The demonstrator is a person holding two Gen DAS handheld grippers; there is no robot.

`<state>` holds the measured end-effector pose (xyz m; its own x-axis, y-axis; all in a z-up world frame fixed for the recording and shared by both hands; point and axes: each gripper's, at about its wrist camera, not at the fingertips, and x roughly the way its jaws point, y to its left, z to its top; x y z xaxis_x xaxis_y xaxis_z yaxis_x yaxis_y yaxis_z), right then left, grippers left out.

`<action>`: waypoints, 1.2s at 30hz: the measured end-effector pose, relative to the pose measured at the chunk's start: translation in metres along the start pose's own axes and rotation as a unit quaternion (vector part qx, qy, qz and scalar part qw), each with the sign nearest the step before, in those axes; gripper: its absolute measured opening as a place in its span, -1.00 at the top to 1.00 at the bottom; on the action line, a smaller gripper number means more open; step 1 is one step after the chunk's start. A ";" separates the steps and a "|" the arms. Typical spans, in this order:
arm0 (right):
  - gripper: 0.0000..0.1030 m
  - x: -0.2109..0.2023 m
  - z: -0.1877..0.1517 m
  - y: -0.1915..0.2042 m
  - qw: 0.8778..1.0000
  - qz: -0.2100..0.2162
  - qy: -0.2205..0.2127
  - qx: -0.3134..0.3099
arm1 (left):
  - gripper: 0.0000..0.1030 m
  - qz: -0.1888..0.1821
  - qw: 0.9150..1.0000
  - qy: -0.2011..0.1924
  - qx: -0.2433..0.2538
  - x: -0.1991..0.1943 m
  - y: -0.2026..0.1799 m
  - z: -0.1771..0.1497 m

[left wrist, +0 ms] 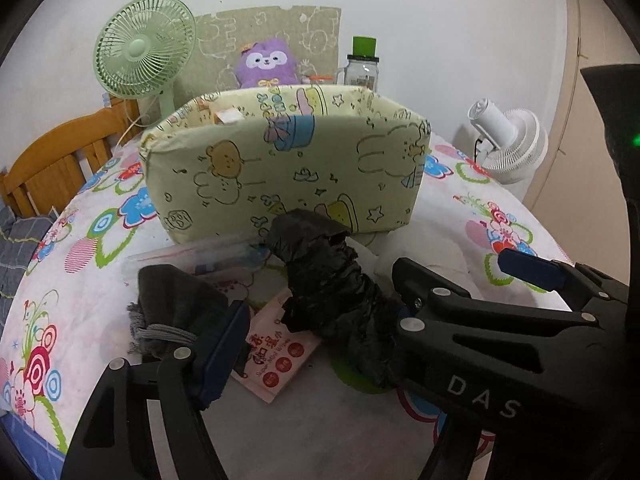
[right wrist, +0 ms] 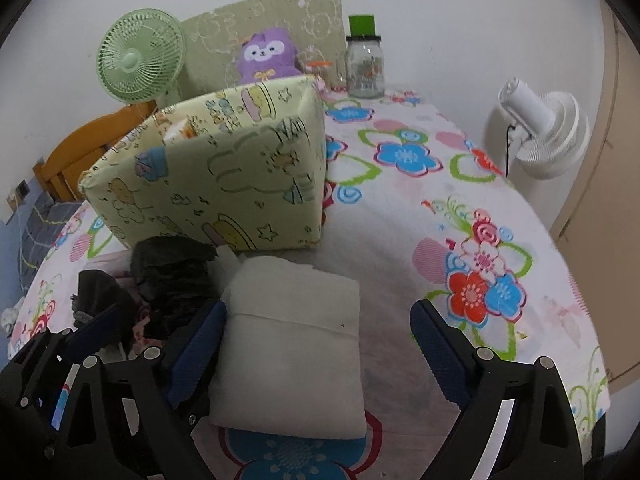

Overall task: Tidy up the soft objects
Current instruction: 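Grasp the white cloth with the right tool while the left grasps the black bag, then lift the white cloth and black bag toward the fabric box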

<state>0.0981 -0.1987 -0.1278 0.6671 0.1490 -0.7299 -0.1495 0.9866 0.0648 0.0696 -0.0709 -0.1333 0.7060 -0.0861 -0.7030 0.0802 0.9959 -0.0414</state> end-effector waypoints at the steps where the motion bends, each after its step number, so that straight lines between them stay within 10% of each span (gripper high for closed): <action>1: -0.81 0.002 0.000 -0.001 1.000 0.002 0.004 0.003 | -0.52 0.000 1.000 0.003 0.001 0.002 -0.001 0.000; 15: 0.01 0.007 -0.004 -0.003 0.999 0.026 0.023 0.011 | -0.52 0.000 1.000 0.009 0.009 0.008 -0.007 0.003; 24: 0.04 -0.004 0.001 -0.006 1.000 0.025 0.002 0.011 | -0.48 0.005 1.000 0.001 0.006 0.010 -0.007 0.015; 36: 0.03 0.003 0.006 -0.013 0.999 0.026 0.007 0.020 | 0.11 0.005 1.000 0.010 0.015 0.022 -0.012 0.020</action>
<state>0.1068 -0.2107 -0.1268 0.6494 0.2004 -0.7336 -0.1553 0.9793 0.1300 0.0978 -0.0858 -0.1343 0.6921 -0.0762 -0.7177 0.0958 0.9953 -0.0133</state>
